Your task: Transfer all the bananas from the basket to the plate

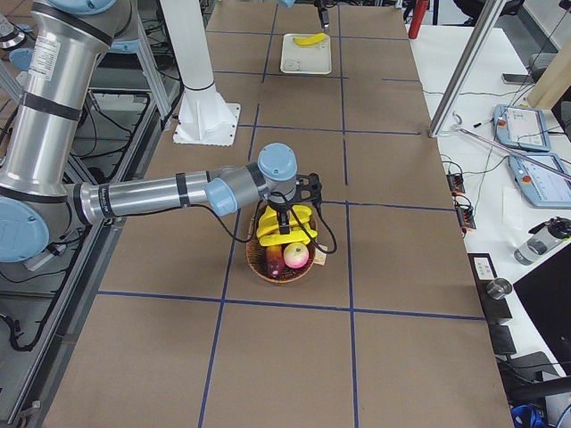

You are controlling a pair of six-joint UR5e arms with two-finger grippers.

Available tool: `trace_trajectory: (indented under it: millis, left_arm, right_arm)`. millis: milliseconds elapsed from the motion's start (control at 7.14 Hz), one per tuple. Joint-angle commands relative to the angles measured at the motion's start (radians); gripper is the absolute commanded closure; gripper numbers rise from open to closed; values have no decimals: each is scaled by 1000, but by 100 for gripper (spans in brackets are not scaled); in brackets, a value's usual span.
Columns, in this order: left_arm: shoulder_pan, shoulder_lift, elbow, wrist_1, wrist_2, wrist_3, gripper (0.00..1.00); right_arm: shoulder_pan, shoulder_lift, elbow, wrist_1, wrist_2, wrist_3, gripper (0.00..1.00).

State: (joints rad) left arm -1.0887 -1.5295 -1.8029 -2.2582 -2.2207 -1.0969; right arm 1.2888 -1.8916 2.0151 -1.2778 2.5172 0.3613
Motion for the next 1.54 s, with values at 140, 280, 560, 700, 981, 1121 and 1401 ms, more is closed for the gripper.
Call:
trace_trajectory:
  millis: [140, 280, 560, 700, 981, 1121, 1401]
  left_arm:
    - [35, -3, -13, -1, 9, -41, 0]
    - [35, -3, -13, -1, 9, -44, 0]
    - [46, -4, -13, -1, 13, -44, 0]
    - [59, -6, -10, -1, 15, -46, 1]
    - [61, -9, -7, -1, 15, -44, 1]
    - [61, -9, -6, -1, 15, -44, 0]
    - [62, -11, 2, -1, 15, -43, 1]
  right_arm:
    - [-5, -8, -96, -1, 46, -94, 1]
    - [-15, -6, -131, -2, 46, -122, 1]
    - [-60, 5, -167, -2, 46, -142, 1]
    - [-77, 9, -168, -2, 46, -140, 1]
    - [-103, 49, -211, 0, 45, -139, 1]
    - [-109, 66, -232, 0, 43, -139, 1]
    - [-114, 68, -240, 0, 45, -139, 22]
